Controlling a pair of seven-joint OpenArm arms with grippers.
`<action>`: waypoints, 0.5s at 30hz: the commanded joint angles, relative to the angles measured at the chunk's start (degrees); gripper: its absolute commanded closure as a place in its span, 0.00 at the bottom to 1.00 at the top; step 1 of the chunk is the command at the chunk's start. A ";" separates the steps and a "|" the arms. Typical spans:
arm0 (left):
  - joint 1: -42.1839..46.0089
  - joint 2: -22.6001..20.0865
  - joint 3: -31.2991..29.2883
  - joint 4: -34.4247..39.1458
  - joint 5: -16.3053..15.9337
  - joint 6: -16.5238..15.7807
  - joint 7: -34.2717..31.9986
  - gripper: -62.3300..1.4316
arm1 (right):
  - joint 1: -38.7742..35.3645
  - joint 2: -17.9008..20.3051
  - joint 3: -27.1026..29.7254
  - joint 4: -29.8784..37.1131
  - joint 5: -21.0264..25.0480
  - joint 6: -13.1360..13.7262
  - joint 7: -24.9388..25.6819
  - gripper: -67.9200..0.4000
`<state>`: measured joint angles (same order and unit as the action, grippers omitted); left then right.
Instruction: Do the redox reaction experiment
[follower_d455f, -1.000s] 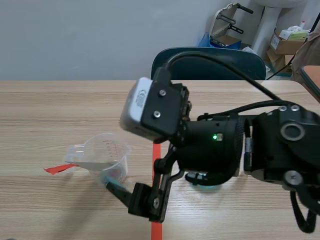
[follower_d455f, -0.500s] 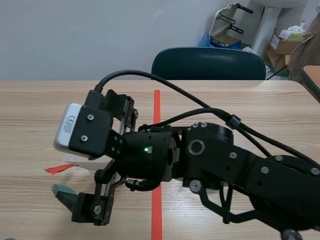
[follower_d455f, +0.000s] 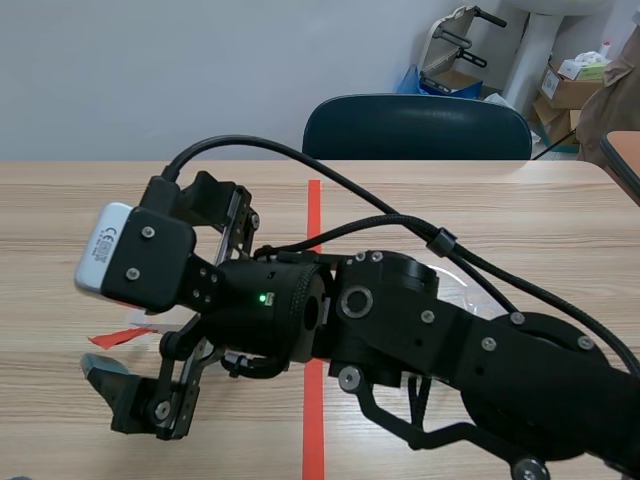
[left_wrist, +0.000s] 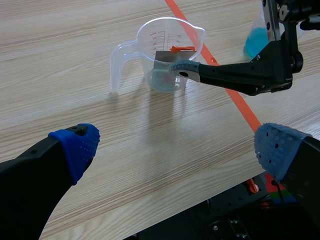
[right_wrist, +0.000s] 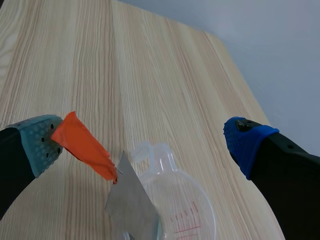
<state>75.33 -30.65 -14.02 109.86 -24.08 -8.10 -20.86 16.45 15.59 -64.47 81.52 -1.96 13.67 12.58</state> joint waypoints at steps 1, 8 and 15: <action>0.11 0.13 -0.26 0.46 -0.35 -0.13 -0.79 0.00 | 0.70 0.11 0.63 1.22 0.59 -0.48 0.44 0.08; 0.11 0.13 -0.26 0.46 -0.35 -0.13 -0.79 0.00 | 0.70 0.11 0.66 1.22 0.59 -1.95 0.50 0.49; 0.11 0.13 -0.26 0.46 -0.35 -0.13 -0.79 0.00 | 0.70 0.13 0.66 1.25 0.59 -2.14 0.70 0.83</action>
<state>75.33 -30.65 -14.02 109.86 -24.08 -8.10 -20.86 16.45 15.75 -64.36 81.52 -1.96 11.79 12.62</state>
